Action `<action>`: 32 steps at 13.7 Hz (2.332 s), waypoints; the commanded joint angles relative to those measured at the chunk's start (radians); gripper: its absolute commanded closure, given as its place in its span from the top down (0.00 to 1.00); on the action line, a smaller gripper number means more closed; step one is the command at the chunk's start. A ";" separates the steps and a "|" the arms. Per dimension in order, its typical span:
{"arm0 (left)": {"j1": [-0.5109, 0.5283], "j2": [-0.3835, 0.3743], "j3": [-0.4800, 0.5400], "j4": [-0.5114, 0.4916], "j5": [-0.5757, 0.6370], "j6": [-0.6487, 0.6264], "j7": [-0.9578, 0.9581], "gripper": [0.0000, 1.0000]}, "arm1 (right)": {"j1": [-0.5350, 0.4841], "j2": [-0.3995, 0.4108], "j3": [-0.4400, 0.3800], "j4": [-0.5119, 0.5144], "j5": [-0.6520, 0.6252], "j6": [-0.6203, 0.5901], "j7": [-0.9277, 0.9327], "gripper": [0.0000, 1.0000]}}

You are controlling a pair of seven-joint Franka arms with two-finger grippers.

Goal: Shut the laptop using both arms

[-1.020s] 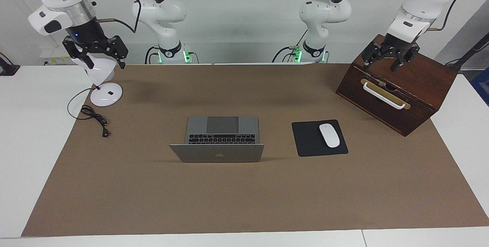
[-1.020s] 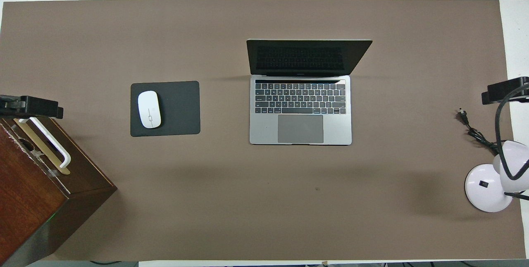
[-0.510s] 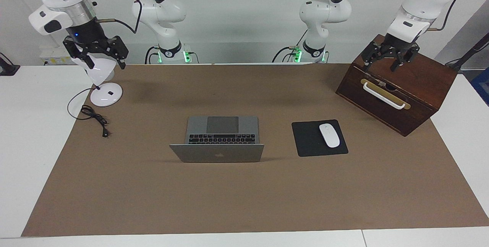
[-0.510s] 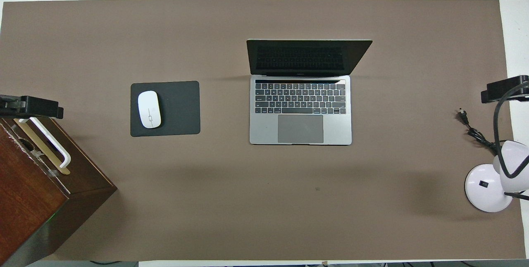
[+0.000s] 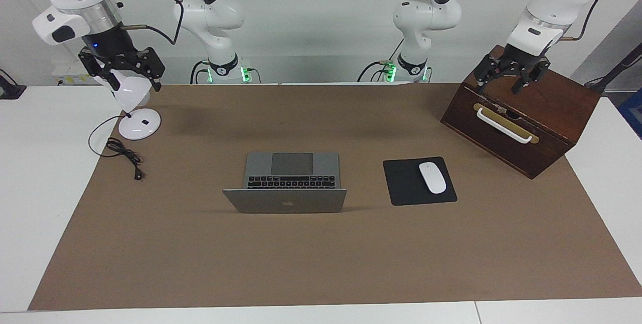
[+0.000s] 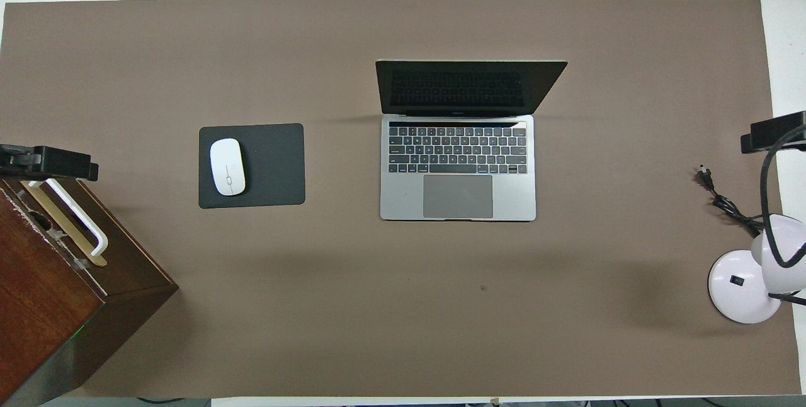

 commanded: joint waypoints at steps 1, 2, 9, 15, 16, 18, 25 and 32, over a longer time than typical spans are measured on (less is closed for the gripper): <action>-0.002 -0.007 0.004 -0.018 0.011 0.050 0.004 0.87 | -0.014 0.065 0.006 0.089 0.007 0.003 0.014 0.87; -0.002 -0.007 0.004 -0.022 0.011 0.079 0.007 0.69 | -0.014 0.094 0.006 0.125 0.007 0.003 0.014 0.82; -0.004 -0.004 0.002 -0.032 0.011 0.139 0.010 0.00 | -0.018 0.224 0.003 0.271 0.005 0.073 0.012 0.19; -0.005 0.005 0.000 -0.032 -0.015 0.236 0.025 0.00 | -0.019 0.284 0.009 0.302 0.003 0.204 0.008 0.00; -0.010 0.007 0.000 -0.035 -0.016 0.263 0.025 0.00 | -0.018 0.306 0.012 0.329 0.002 0.216 0.008 0.00; -0.022 0.011 -0.001 -0.033 -0.018 0.317 0.027 0.00 | -0.016 0.377 0.015 0.424 0.003 0.215 0.009 0.00; -0.143 -0.053 -0.003 -0.229 -0.050 0.568 0.021 0.00 | 0.060 0.588 0.017 0.619 -0.001 0.296 0.095 0.00; -0.301 -0.188 -0.003 -0.625 -0.182 1.047 -0.071 0.00 | 0.215 0.717 0.006 0.716 -0.089 0.324 0.300 0.00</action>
